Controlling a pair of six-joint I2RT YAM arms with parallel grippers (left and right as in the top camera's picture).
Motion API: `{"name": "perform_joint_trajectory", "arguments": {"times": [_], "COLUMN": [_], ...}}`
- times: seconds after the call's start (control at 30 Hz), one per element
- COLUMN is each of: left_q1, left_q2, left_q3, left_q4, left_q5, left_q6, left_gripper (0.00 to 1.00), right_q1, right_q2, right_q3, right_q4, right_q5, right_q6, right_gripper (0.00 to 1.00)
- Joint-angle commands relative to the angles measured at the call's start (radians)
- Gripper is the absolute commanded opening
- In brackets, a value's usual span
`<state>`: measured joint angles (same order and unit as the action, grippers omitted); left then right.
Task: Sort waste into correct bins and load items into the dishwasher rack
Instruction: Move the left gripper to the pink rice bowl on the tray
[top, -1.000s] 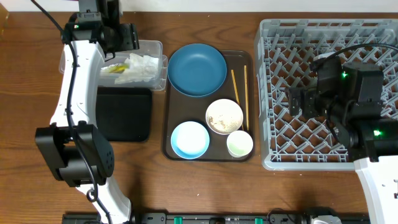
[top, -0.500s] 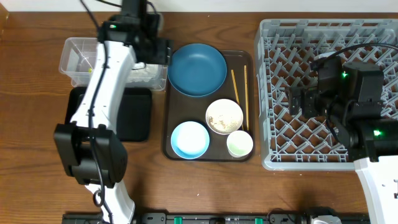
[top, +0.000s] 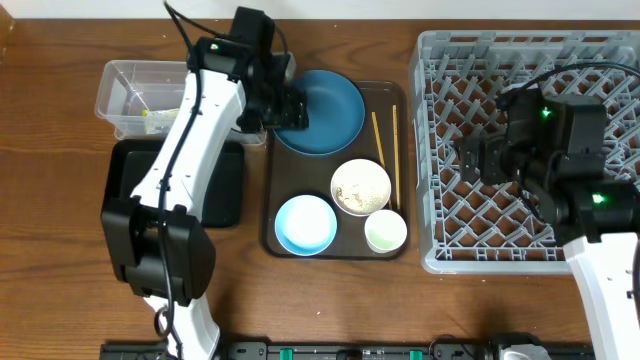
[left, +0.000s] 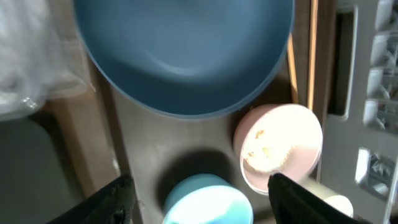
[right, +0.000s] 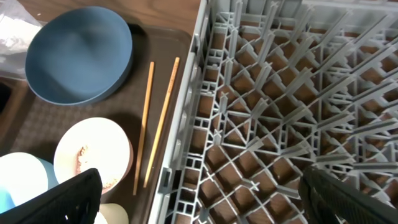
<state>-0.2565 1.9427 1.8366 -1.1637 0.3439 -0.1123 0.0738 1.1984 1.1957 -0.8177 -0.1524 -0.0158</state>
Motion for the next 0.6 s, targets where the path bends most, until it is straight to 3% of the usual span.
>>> {"name": "perform_joint_trajectory", "arguments": {"times": [0.0,0.13,0.27,0.4,0.57], "left_q1": [-0.053,-0.138,-0.243,-0.329,-0.410], "left_q2": [-0.030,-0.030,-0.027,-0.005,0.039], "left_q3": [-0.005,-0.006,-0.012,-0.030,-0.049], "left_q4": [-0.038,-0.047,-0.005,0.068,0.185], "left_q5": [0.033,0.021,-0.088,-0.161,-0.198], "left_q6": [-0.032,-0.051,-0.104,-0.241,-0.310], "left_gripper": [0.70,0.70,0.70,0.68,0.65], "right_q1": [0.006,0.006,0.006,0.003,-0.043], "right_q2": [0.012,0.016,0.016,0.015,-0.003], "right_q3": [0.019,0.019,0.019,0.019,0.020], "right_q4": [0.005,0.015,0.018,0.018,0.017], "right_q5": [-0.022,-0.032,-0.032,-0.031,0.094], "right_q6": [0.020,0.020,0.020,0.021,0.163], "right_gripper": [0.99,0.99,0.99,0.99,0.99]}}
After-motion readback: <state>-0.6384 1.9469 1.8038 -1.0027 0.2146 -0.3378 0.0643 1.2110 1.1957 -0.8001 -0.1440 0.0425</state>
